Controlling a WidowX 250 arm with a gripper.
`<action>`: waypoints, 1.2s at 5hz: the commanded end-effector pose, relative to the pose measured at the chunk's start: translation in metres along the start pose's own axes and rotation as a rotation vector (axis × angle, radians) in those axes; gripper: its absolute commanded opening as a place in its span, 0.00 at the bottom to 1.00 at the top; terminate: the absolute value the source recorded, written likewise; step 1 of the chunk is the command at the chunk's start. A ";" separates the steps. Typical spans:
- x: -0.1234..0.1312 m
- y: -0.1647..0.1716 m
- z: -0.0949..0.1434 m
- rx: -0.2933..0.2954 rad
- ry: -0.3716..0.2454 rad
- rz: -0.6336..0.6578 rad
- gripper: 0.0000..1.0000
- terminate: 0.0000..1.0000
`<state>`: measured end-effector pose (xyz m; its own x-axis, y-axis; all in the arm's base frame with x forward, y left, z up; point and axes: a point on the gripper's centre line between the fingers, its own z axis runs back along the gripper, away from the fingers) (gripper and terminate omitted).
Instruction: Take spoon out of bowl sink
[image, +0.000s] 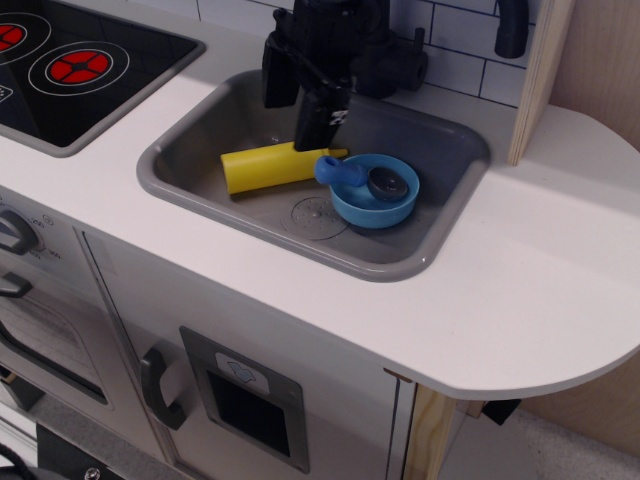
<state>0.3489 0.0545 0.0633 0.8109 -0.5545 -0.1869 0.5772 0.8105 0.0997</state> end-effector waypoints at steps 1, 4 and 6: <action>0.013 0.015 -0.001 0.060 -0.135 -0.103 1.00 0.00; 0.029 0.016 -0.024 0.054 -0.181 -0.136 1.00 0.00; 0.032 0.008 -0.031 0.048 -0.213 -0.155 1.00 0.00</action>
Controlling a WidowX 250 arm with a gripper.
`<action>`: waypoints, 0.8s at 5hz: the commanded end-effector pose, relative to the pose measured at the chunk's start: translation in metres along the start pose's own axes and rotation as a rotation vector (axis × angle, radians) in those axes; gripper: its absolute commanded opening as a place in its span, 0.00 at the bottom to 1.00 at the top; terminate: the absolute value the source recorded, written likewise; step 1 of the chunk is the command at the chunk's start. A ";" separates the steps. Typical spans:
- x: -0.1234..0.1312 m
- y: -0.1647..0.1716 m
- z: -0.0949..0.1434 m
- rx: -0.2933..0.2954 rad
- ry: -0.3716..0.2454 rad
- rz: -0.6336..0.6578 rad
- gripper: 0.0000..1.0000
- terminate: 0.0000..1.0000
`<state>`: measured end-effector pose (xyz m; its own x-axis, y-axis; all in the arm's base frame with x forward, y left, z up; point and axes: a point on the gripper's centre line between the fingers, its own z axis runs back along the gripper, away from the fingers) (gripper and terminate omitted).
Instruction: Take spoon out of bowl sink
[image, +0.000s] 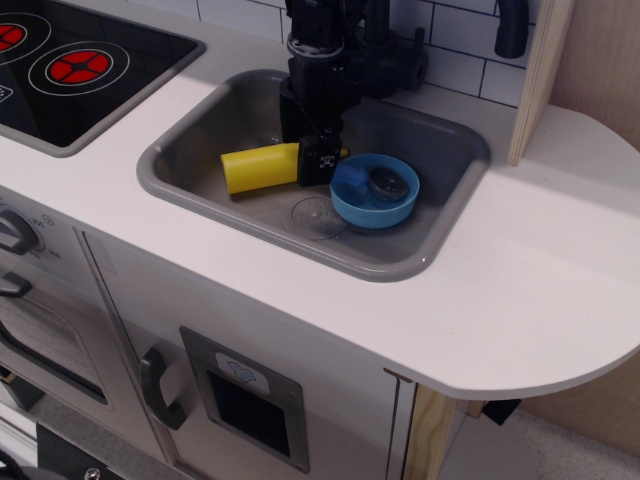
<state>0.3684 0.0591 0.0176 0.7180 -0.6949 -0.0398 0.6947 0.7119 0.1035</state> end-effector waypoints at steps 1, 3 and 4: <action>0.015 -0.003 0.009 0.017 -0.042 0.007 1.00 0.00; 0.017 -0.006 0.006 -0.001 -0.046 0.002 0.00 0.00; 0.016 -0.003 0.016 -0.006 -0.078 0.016 0.00 0.00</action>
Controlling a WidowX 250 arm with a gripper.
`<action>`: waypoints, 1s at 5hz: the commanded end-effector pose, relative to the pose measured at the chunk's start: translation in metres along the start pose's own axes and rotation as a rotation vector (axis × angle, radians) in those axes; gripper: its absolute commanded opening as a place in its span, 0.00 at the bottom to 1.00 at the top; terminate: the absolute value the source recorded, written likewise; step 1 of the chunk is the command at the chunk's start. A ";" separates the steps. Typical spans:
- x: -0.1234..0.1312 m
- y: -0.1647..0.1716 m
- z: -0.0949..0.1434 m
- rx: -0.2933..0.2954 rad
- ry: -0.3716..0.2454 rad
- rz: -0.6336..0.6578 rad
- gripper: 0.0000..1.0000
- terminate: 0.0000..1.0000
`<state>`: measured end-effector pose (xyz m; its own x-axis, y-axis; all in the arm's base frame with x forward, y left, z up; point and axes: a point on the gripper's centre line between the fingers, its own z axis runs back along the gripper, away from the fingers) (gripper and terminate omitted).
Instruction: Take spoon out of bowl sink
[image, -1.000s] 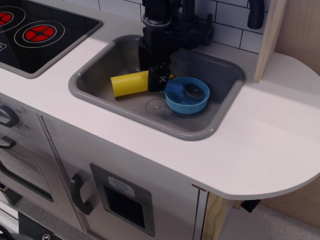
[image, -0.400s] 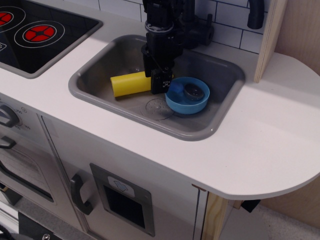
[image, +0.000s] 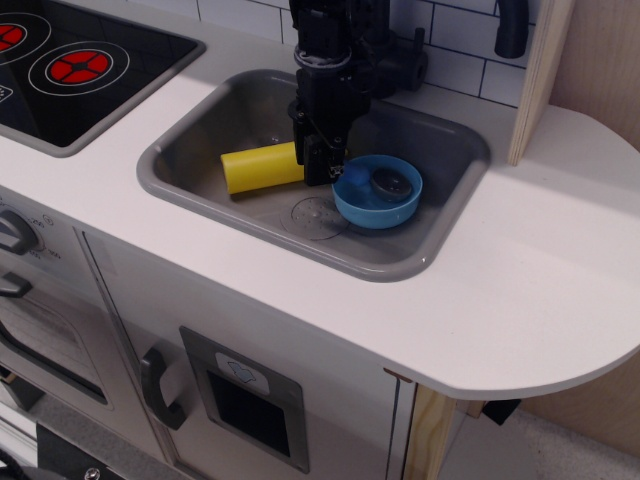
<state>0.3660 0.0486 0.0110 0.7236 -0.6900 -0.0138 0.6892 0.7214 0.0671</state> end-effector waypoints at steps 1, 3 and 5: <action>0.009 0.012 0.041 0.020 -0.108 0.031 0.00 0.00; -0.007 0.021 0.070 0.024 -0.139 0.081 0.00 0.00; -0.041 0.008 0.075 -0.013 -0.090 -0.015 0.00 0.00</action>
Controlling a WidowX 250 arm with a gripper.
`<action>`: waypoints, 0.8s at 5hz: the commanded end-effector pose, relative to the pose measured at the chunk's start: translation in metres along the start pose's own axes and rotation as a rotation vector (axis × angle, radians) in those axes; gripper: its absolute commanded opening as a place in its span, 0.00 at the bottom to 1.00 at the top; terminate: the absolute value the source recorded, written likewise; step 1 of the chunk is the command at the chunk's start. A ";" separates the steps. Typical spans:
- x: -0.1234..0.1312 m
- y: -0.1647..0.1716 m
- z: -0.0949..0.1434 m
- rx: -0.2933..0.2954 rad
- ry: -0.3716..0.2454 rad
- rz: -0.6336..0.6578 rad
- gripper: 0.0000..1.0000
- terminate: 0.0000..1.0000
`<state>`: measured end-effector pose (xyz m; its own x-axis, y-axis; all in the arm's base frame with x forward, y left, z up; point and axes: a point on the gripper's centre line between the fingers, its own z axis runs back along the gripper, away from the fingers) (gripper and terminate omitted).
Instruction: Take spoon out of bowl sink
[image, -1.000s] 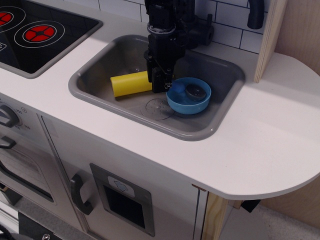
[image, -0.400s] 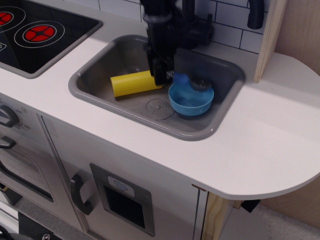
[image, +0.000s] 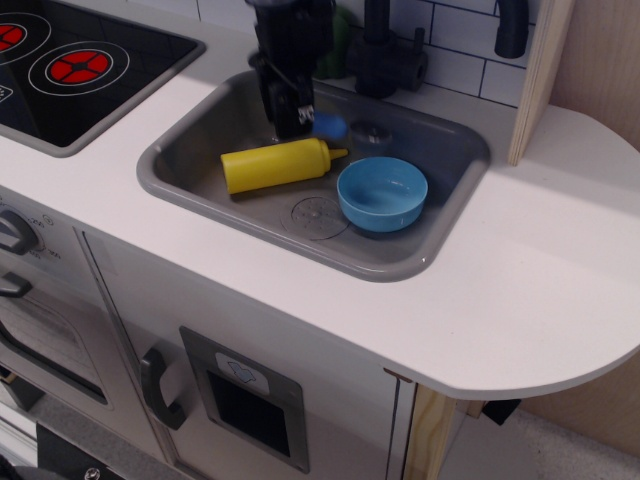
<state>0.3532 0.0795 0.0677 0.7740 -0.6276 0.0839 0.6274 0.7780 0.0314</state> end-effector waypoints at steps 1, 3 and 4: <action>-0.022 -0.018 0.013 0.005 0.025 -0.194 0.00 0.00; -0.047 -0.008 0.001 0.024 0.052 -0.213 0.00 0.00; -0.050 -0.007 -0.010 0.064 0.065 -0.203 0.00 0.00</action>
<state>0.3026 0.1102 0.0423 0.6407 -0.7677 -0.0071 0.7663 0.6389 0.0669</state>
